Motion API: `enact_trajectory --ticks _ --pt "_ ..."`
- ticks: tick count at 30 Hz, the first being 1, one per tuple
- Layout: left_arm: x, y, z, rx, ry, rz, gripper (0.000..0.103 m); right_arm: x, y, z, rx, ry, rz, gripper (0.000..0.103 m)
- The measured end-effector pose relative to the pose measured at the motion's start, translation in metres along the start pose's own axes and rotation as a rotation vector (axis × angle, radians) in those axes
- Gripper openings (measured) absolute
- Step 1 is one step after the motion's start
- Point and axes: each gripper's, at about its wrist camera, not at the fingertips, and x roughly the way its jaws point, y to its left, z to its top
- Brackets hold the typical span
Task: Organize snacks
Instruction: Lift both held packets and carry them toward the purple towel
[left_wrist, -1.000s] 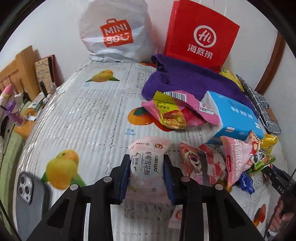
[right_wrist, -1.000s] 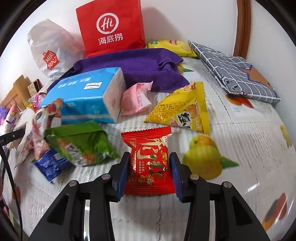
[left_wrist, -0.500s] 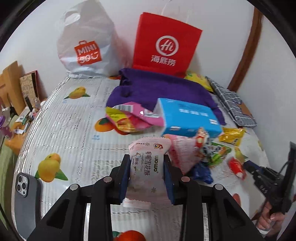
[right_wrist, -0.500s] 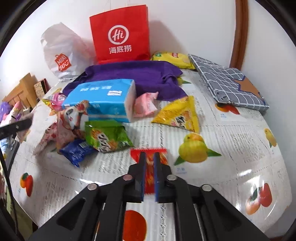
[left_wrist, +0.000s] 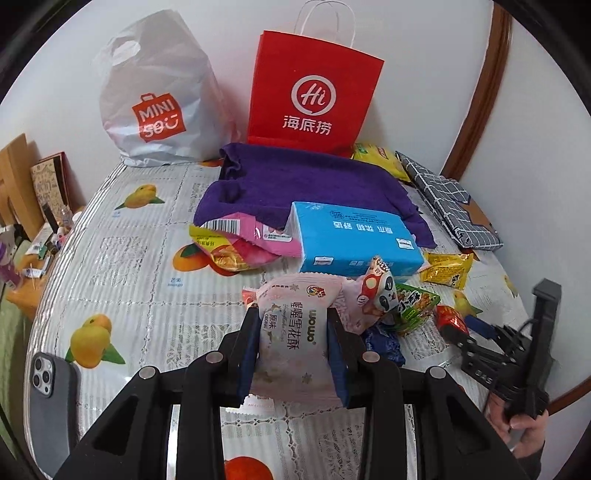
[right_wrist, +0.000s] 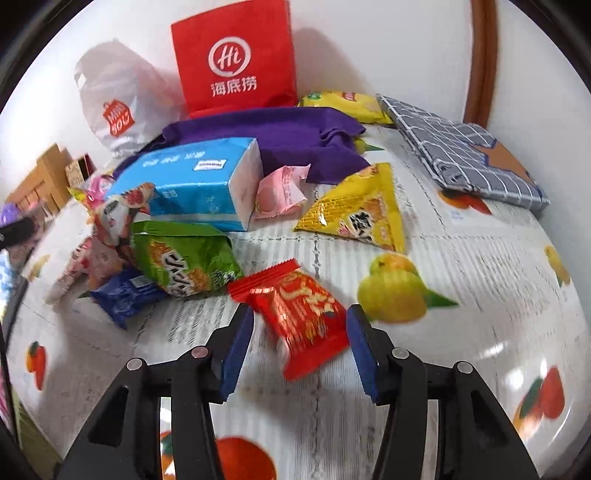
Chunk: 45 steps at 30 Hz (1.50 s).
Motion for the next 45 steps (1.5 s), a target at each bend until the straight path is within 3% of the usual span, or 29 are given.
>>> enact_trajectory --ticks 5,7,14,18,21,23,27,31,39,43,45 --pt "0.006 -0.004 0.005 0.013 0.005 0.003 0.033 0.011 -0.001 0.003 -0.022 0.007 0.024 0.051" --pt "0.010 -0.005 0.007 0.017 0.005 -0.001 0.033 0.007 -0.002 0.004 -0.021 -0.014 0.037 0.042" --pt "0.020 -0.013 0.019 0.027 0.010 -0.025 0.033 -0.008 -0.003 0.011 -0.014 -0.049 0.081 0.025" --pt "0.022 -0.022 0.025 0.053 0.004 -0.032 0.033 -0.007 -0.001 0.012 -0.035 -0.035 0.100 0.029" --pt "0.025 -0.027 0.026 0.064 0.006 -0.039 0.033 0.000 -0.001 0.011 -0.046 -0.034 0.085 0.044" --pt "0.027 -0.028 0.026 0.069 0.010 -0.043 0.033 0.007 0.000 0.012 -0.052 -0.029 0.071 0.048" --pt "0.031 -0.027 0.025 0.071 0.019 -0.043 0.033 0.020 0.002 0.016 -0.064 -0.001 0.076 0.048" --pt "0.034 -0.024 0.027 0.069 0.022 -0.040 0.033 0.017 0.001 0.020 -0.068 -0.033 0.083 0.033" --pt "0.036 -0.022 0.041 0.062 0.007 -0.051 0.033 -0.006 -0.001 0.028 -0.059 -0.071 0.118 0.019" --pt "0.038 -0.024 0.048 0.067 0.003 -0.062 0.033 -0.005 0.004 0.032 -0.087 -0.062 0.113 0.022" --pt "0.039 -0.025 0.049 0.070 0.001 -0.067 0.033 0.001 0.005 0.035 -0.097 -0.058 0.100 0.031"
